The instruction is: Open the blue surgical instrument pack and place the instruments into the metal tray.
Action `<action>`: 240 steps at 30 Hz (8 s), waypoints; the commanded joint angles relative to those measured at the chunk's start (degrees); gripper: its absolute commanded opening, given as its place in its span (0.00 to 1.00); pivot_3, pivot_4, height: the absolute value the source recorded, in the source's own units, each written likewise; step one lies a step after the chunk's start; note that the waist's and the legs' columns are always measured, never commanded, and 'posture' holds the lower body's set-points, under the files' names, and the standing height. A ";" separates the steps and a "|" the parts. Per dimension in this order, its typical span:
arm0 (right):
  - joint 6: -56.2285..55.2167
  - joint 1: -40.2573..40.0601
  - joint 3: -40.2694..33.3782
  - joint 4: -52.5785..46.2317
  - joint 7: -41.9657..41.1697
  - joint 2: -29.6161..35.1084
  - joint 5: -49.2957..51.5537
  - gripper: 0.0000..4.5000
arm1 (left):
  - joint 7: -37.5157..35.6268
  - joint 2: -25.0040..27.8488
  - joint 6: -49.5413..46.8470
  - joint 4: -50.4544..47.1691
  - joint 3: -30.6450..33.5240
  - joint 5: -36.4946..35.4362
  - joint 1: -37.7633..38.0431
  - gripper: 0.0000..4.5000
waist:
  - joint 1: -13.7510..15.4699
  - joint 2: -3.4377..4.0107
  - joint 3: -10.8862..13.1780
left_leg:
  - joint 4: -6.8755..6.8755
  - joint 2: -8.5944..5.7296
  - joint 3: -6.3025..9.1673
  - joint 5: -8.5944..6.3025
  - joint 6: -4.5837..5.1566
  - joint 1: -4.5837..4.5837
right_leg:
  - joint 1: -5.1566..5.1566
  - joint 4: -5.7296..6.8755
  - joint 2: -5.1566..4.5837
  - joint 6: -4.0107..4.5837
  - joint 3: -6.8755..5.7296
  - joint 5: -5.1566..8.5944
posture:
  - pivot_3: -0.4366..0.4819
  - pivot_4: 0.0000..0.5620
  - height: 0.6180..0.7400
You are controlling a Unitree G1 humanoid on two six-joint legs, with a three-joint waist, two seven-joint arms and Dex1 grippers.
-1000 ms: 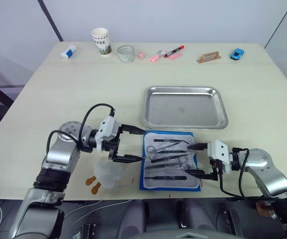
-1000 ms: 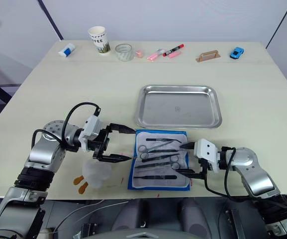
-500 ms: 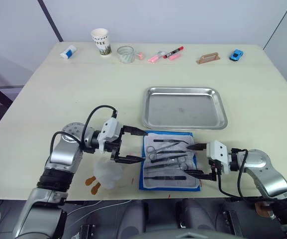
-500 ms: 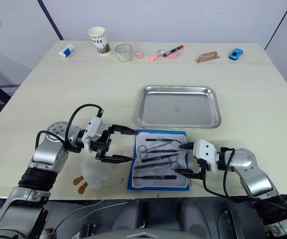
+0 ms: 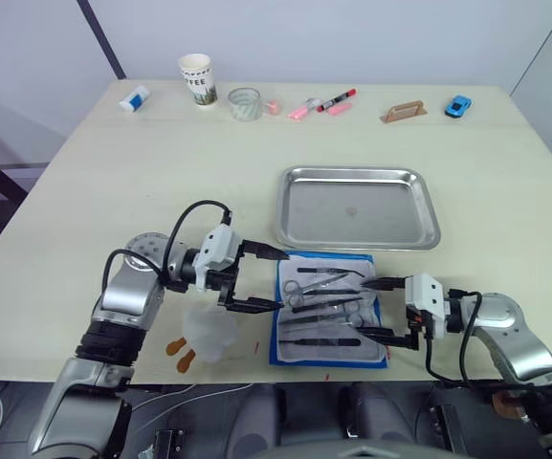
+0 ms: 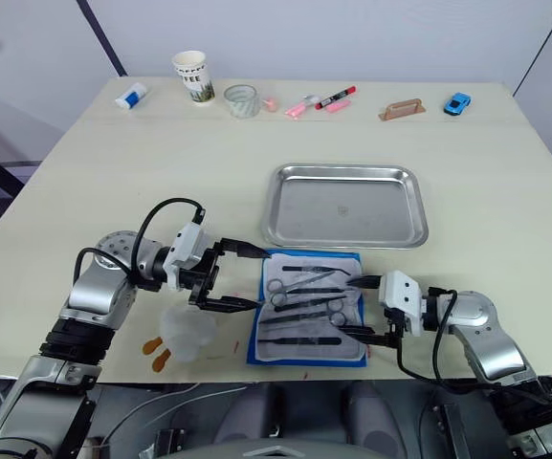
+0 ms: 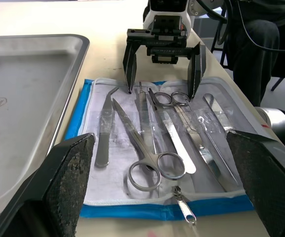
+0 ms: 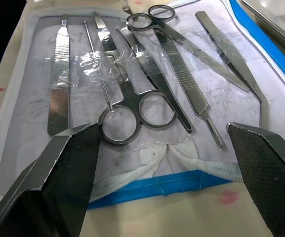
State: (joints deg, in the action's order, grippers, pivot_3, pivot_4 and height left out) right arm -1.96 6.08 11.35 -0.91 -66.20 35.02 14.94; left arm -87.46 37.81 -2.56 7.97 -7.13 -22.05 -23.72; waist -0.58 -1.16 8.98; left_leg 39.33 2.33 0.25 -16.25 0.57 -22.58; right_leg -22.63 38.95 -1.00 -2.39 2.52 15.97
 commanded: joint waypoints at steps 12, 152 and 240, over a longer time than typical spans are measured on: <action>-2.71 -0.11 0.53 4.43 -3.43 1.59 -1.71 0.99 | -1.26 0.01 2.91 1.48 0.36 0.05 -0.67 1.00 | 0.03 0.01 0.01 | 0.00 -0.01 -0.01 0.00 0.00 -0.01 | -0.01 -0.01 -0.01 0.00 0.00 0.00 | 0.48 0.27 1.00; 2.41 1.38 5.58 4.18 2.14 0.30 -7.00 1.00 | 4.62 -2.93 -4.62 6.31 -10.39 19.28 -15.85 0.00 | -1.54 -0.16 -0.18 | -0.25 0.06 0.16 -0.01 0.01 0.85 | 0.89 -0.12 0.12 0.19 -0.10 0.14 | 0.48 0.27 1.00; 0.10 1.89 7.42 7.35 1.82 -1.32 -8.14 1.00 | 75.15 -26.31 -46.82 -26.16 5.36 12.07 -5.80 0.00 | -1.84 -0.49 -0.19 | -0.54 0.14 0.27 -0.01 -0.01 1.04 | 0.95 -0.10 0.08 0.30 -0.08 0.18 | 0.48 0.27 1.00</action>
State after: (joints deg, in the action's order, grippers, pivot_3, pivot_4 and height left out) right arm -3.01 9.69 15.62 1.98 -66.45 33.72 12.15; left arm -14.58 11.60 -50.04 -16.85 -1.57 -11.57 -29.03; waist -2.43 -1.65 8.79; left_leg 38.71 2.47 0.49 -16.26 0.55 -21.48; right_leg -21.68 38.85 -0.91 -2.08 2.47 16.14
